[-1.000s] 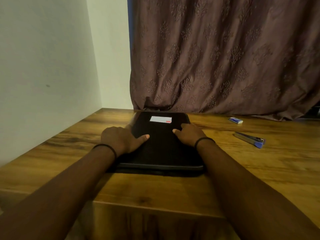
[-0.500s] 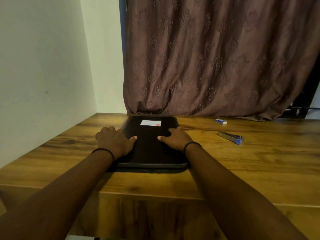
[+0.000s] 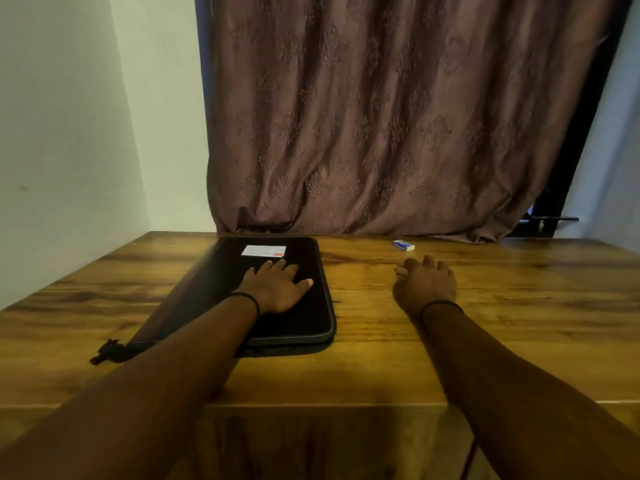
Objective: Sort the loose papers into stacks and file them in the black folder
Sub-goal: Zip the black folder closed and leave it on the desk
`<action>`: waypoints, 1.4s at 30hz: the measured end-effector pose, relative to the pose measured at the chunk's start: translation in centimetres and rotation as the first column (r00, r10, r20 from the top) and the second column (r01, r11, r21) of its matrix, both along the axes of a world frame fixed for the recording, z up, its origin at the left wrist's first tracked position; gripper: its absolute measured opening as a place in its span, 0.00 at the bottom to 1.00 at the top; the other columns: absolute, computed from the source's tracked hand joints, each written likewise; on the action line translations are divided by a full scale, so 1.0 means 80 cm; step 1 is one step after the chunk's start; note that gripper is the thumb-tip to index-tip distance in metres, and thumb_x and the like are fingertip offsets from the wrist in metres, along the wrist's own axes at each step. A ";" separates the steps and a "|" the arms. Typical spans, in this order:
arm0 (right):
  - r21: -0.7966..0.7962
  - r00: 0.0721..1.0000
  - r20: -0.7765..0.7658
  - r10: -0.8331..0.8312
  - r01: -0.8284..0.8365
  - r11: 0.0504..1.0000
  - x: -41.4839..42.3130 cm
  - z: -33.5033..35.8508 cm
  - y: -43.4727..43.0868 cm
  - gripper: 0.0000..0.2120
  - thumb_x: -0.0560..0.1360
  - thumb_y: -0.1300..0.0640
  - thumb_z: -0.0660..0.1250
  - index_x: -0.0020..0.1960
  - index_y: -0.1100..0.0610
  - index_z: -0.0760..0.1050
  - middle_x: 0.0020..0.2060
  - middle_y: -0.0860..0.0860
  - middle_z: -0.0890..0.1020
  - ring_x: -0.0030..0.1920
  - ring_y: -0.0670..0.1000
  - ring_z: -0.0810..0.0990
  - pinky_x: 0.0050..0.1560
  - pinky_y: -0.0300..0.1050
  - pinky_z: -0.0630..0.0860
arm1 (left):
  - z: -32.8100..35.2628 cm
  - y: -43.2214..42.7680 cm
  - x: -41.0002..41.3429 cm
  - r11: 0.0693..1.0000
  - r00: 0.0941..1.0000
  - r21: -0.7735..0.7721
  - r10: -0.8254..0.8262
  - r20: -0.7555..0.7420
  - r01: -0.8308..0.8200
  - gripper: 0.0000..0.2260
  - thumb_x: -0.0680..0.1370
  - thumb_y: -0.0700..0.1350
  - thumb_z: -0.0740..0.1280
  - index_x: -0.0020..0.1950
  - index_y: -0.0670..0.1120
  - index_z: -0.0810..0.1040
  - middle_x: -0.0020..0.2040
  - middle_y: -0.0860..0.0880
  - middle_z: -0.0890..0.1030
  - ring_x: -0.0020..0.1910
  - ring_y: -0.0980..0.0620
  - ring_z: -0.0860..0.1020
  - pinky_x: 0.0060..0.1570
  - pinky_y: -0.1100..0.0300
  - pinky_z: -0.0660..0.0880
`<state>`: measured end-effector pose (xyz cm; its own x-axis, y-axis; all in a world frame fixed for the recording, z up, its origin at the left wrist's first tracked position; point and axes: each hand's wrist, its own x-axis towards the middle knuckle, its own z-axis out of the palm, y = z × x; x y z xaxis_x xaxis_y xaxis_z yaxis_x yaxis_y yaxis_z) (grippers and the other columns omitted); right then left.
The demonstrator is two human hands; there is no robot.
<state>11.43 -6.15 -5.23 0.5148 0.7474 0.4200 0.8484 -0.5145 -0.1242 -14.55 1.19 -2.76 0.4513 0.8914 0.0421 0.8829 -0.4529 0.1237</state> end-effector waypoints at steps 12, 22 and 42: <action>-0.016 0.982 -0.108 0.154 -0.157 0.987 -0.039 -0.002 0.026 0.16 0.78 0.50 0.57 0.59 0.55 0.76 0.57 0.58 0.80 0.60 0.61 0.73 0.59 0.53 0.72 | 0.002 0.012 -0.001 0.999 0.999 0.023 -0.029 0.024 0.028 0.32 0.79 0.68 0.51 0.78 0.52 0.58 0.79 0.47 0.58 0.77 0.45 0.58 0.74 0.41 0.55; 0.026 0.912 -0.150 0.381 -0.381 0.924 -0.098 -0.011 0.061 0.18 0.77 0.43 0.60 0.58 0.55 0.75 0.54 0.56 0.80 0.61 0.61 0.72 0.58 0.54 0.73 | -0.001 0.023 -0.017 1.000 1.000 -0.015 -0.006 -0.007 0.006 0.31 0.78 0.70 0.48 0.78 0.59 0.55 0.80 0.50 0.52 0.78 0.45 0.52 0.75 0.41 0.49; 0.280 0.969 -0.230 0.095 -0.027 0.960 0.041 -0.001 0.143 0.16 0.72 0.56 0.65 0.57 0.62 0.76 0.53 0.62 0.81 0.56 0.64 0.76 0.55 0.50 0.73 | -0.002 0.128 -0.001 0.999 0.999 0.042 0.008 -0.040 -0.007 0.33 0.75 0.72 0.48 0.78 0.61 0.54 0.80 0.50 0.54 0.78 0.45 0.52 0.75 0.40 0.50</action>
